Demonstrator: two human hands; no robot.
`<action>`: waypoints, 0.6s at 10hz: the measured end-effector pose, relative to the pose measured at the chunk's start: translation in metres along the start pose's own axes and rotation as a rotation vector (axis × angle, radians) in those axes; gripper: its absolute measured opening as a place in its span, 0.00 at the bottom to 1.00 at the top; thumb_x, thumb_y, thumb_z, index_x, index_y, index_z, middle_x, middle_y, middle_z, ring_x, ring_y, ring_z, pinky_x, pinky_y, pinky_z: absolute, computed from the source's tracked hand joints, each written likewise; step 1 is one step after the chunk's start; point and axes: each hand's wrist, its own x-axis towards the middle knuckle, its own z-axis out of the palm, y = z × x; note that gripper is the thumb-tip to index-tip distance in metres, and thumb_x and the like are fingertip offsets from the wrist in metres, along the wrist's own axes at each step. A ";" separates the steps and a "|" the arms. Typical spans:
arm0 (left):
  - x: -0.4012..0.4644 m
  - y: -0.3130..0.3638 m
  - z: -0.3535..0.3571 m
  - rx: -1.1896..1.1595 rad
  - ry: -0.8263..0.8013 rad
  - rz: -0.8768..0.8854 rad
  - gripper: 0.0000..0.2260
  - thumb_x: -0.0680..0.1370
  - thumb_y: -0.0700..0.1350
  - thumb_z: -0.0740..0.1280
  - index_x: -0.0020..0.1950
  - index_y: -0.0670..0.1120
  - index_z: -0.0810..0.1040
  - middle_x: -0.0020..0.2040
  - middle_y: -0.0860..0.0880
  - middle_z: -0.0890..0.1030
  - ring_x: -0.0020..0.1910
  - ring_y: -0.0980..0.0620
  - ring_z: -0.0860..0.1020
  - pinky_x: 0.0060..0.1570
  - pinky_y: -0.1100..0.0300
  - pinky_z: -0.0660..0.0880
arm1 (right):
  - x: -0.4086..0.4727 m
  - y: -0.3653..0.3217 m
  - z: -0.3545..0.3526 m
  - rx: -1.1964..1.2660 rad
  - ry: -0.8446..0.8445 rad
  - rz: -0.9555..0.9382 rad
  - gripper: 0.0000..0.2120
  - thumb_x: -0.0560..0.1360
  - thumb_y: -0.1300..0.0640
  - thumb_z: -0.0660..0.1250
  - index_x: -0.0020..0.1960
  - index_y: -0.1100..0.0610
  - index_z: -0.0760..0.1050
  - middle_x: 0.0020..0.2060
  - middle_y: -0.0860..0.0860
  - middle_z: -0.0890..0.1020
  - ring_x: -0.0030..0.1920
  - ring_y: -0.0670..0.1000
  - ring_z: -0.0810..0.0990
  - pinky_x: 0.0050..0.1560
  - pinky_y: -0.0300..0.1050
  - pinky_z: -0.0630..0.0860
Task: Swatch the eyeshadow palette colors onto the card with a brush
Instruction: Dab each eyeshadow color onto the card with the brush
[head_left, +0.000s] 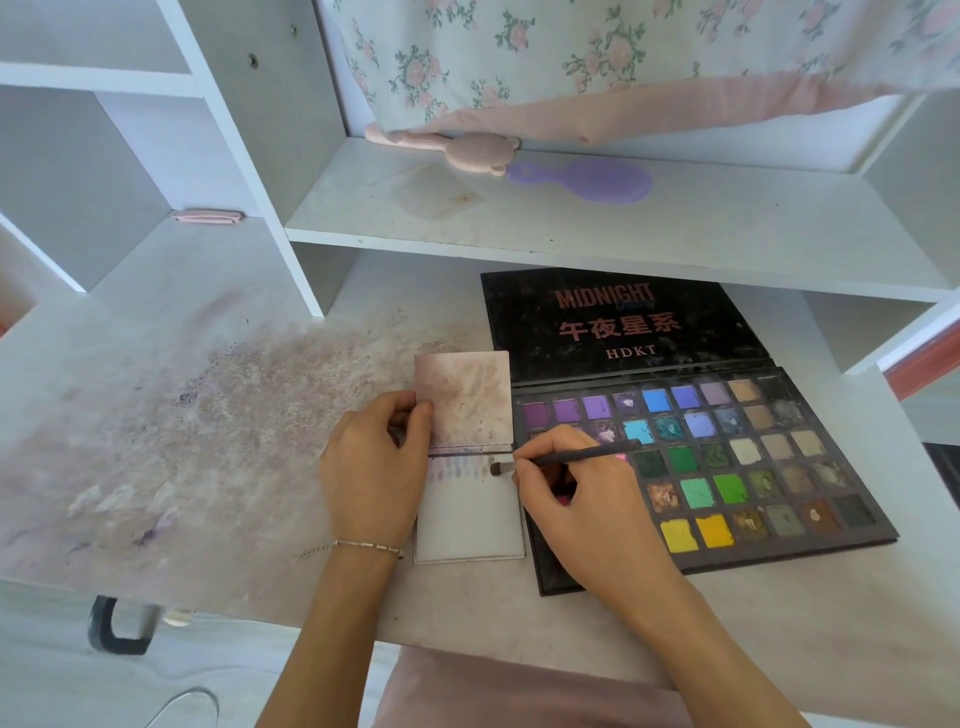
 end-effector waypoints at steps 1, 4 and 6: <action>0.000 0.000 0.000 0.003 -0.002 -0.002 0.06 0.75 0.47 0.65 0.47 0.48 0.80 0.37 0.54 0.78 0.41 0.50 0.77 0.40 0.60 0.68 | 0.000 0.001 0.000 0.006 -0.005 0.004 0.04 0.73 0.58 0.65 0.43 0.49 0.73 0.37 0.45 0.76 0.40 0.41 0.74 0.37 0.31 0.72; 0.000 0.000 0.000 0.005 -0.001 0.004 0.07 0.75 0.47 0.65 0.47 0.47 0.80 0.36 0.54 0.78 0.41 0.50 0.77 0.40 0.60 0.68 | 0.000 -0.001 -0.001 0.004 -0.028 0.015 0.04 0.73 0.58 0.65 0.43 0.50 0.73 0.38 0.46 0.77 0.40 0.40 0.74 0.37 0.29 0.72; 0.000 0.000 0.000 -0.004 0.001 0.005 0.06 0.75 0.47 0.65 0.46 0.48 0.80 0.36 0.54 0.78 0.40 0.50 0.76 0.40 0.60 0.69 | 0.000 0.000 -0.001 0.001 -0.030 0.012 0.03 0.74 0.58 0.64 0.44 0.50 0.73 0.38 0.46 0.77 0.41 0.40 0.74 0.38 0.30 0.73</action>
